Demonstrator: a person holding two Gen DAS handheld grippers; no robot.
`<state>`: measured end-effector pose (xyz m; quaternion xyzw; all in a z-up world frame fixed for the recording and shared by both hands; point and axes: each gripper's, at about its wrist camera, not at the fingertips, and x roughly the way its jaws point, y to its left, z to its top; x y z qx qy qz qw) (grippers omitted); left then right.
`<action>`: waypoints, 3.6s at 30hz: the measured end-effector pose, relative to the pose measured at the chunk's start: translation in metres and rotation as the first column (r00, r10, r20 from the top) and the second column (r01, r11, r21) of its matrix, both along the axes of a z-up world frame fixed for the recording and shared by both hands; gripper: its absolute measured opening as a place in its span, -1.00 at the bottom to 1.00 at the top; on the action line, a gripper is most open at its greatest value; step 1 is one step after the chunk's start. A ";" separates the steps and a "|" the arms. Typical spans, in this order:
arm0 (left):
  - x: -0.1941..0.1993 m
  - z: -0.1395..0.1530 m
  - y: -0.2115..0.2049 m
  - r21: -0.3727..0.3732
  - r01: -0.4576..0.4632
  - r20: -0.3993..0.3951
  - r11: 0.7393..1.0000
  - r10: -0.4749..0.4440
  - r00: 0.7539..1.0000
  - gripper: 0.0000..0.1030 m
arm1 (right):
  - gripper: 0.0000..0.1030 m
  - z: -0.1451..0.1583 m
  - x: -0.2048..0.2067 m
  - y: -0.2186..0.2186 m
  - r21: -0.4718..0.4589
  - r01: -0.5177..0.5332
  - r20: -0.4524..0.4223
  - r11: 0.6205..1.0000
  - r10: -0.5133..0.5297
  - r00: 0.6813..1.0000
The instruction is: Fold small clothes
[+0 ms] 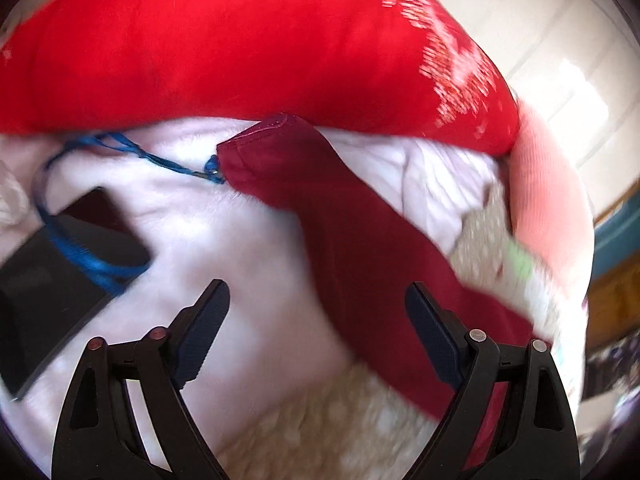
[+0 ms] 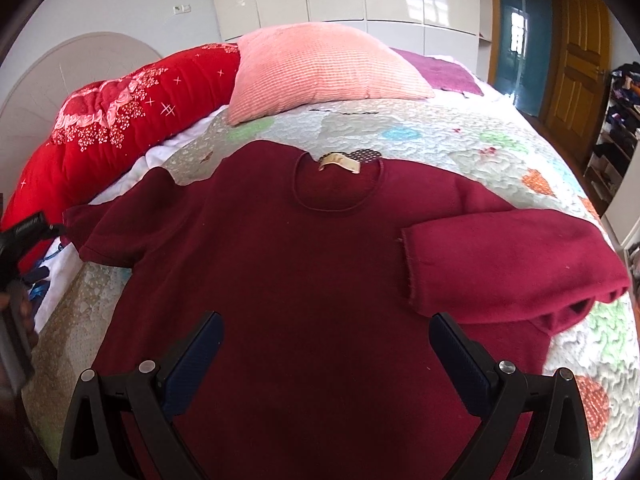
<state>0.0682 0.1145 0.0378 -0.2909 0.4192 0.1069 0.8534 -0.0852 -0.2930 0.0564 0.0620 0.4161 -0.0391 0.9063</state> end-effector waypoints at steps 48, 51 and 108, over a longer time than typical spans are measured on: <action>-0.089 0.038 -0.254 0.408 0.606 0.035 0.683 -0.675 0.737 0.10 | 0.99 0.033 -0.012 -0.110 0.057 0.085 0.083 0.995 -0.089 0.993; -0.073 0.025 -0.236 0.407 0.543 0.011 0.735 -0.598 0.801 0.10 | 0.99 0.034 0.015 -0.069 0.028 -0.034 0.102 0.999 0.031 0.994; -0.039 -0.007 -0.194 0.273 0.455 -0.034 0.847 -0.464 0.885 0.19 | -0.35 -0.032 0.160 0.036 -0.060 -0.567 -0.049 0.821 0.565 0.824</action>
